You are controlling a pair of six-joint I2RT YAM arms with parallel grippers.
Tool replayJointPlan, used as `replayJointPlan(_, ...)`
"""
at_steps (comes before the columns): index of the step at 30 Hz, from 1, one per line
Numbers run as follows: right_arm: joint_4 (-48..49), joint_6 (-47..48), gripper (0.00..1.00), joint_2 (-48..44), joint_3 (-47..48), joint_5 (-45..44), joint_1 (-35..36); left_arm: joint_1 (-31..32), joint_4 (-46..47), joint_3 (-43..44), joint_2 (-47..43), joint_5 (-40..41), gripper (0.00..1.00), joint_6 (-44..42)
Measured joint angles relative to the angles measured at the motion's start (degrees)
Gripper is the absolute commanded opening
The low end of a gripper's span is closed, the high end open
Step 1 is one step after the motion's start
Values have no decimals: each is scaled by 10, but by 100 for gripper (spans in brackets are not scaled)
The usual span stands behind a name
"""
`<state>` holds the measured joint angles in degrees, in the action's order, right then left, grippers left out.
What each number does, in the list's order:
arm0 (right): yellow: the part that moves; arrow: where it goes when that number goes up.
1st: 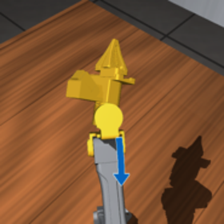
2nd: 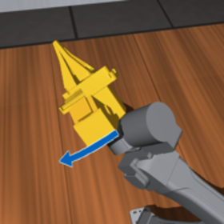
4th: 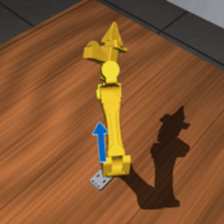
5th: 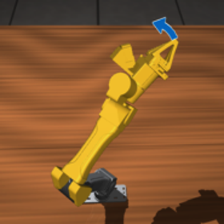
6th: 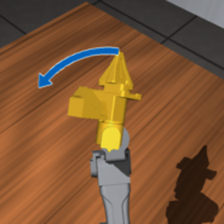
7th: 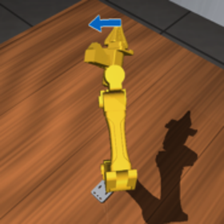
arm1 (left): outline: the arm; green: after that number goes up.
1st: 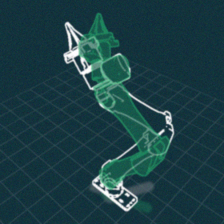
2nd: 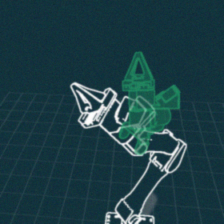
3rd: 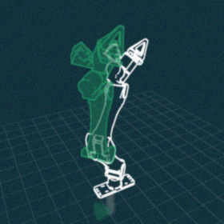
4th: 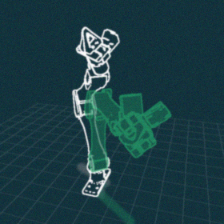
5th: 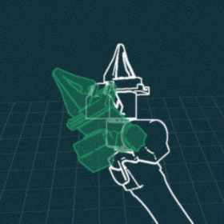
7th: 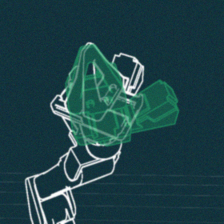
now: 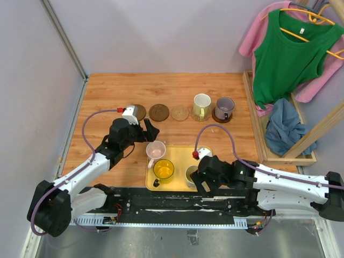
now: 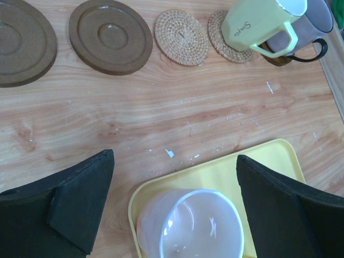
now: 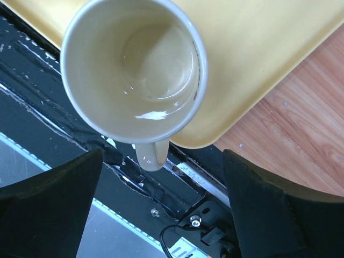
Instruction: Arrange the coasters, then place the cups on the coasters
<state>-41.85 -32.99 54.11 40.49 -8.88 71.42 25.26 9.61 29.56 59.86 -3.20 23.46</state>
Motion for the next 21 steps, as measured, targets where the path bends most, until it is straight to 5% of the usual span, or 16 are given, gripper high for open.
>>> replayJointPlan(12,32,-31,82,129,0,-34,24,0,-25,-24,-27,8,100,2)
replayJointPlan(21,53,-34,36,155,1,-46,28,0,-50,-30,-65,10,100,4)
